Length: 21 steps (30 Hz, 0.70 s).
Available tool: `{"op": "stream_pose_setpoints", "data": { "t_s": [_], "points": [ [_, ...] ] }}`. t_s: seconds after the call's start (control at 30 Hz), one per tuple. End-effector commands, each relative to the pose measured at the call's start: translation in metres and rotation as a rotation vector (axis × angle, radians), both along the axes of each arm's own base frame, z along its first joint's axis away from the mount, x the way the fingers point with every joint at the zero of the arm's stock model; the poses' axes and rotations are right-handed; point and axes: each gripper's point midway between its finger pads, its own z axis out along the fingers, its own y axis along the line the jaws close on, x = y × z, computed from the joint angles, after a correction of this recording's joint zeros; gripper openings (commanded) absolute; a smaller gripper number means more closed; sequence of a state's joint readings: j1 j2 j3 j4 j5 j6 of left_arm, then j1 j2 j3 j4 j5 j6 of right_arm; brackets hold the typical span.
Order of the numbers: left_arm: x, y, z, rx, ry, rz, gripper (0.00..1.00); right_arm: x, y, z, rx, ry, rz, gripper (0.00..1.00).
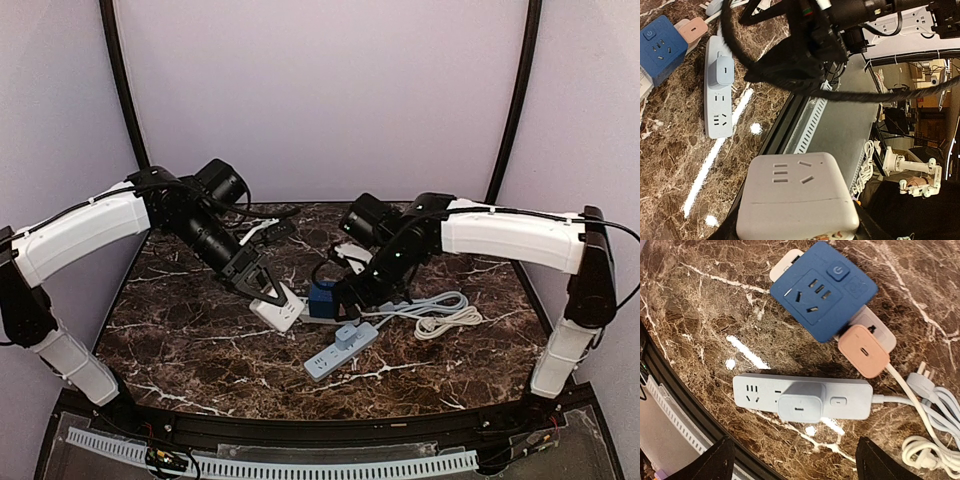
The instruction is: Insert the plug
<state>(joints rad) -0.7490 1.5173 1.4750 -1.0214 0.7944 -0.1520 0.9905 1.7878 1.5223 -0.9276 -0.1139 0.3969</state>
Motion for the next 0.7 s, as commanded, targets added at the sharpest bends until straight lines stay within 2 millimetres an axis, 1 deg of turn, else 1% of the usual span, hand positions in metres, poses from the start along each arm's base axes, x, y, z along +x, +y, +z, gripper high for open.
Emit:
{"op": "stream_pose_setpoints", "data": {
  "t_s": [0.0,0.23,0.27,0.3,0.33,0.37,0.4,0.43,0.47,0.5,0.67],
  "points": [
    [-0.002,-0.011,0.025,-0.104,0.028,-0.011,0.21,0.000,-0.027,0.022,0.030,-0.030,-0.017,0.83],
    [0.010,-0.016,0.017,-0.043,0.037,0.017,0.21,0.004,-0.068,0.033,0.065,-0.069,-0.091,0.84],
    [0.012,-0.016,0.012,-0.016,0.036,0.025,0.20,0.006,-0.073,0.035,0.069,-0.078,-0.105,0.84],
    [0.014,-0.018,0.015,-0.012,0.018,0.022,0.20,0.008,-0.080,0.036,0.067,-0.088,-0.118,0.85],
    [0.018,-0.016,0.005,0.044,0.014,0.032,0.20,0.010,-0.086,0.037,0.062,-0.101,-0.132,0.87],
    [0.018,-0.019,0.008,0.050,-0.016,0.018,0.20,0.013,-0.092,0.040,0.060,-0.116,-0.145,0.92],
    [0.020,-0.018,-0.003,0.106,-0.016,0.019,0.20,0.015,-0.097,0.042,0.058,-0.133,-0.154,0.97],
    [0.019,-0.023,0.000,0.112,-0.044,-0.001,0.20,0.017,-0.101,0.044,0.058,-0.147,-0.161,0.98],
    [0.021,-0.023,-0.010,0.162,-0.049,-0.004,0.20,0.018,-0.105,0.046,0.057,-0.156,-0.165,0.99],
    [0.019,-0.027,-0.007,0.165,-0.073,-0.023,0.20,0.019,-0.109,0.048,0.055,-0.163,-0.168,0.99],
    [0.024,-0.036,-0.025,0.263,-0.153,-0.040,0.19,0.021,-0.123,0.054,0.042,-0.191,-0.198,0.99]
  ]
}}
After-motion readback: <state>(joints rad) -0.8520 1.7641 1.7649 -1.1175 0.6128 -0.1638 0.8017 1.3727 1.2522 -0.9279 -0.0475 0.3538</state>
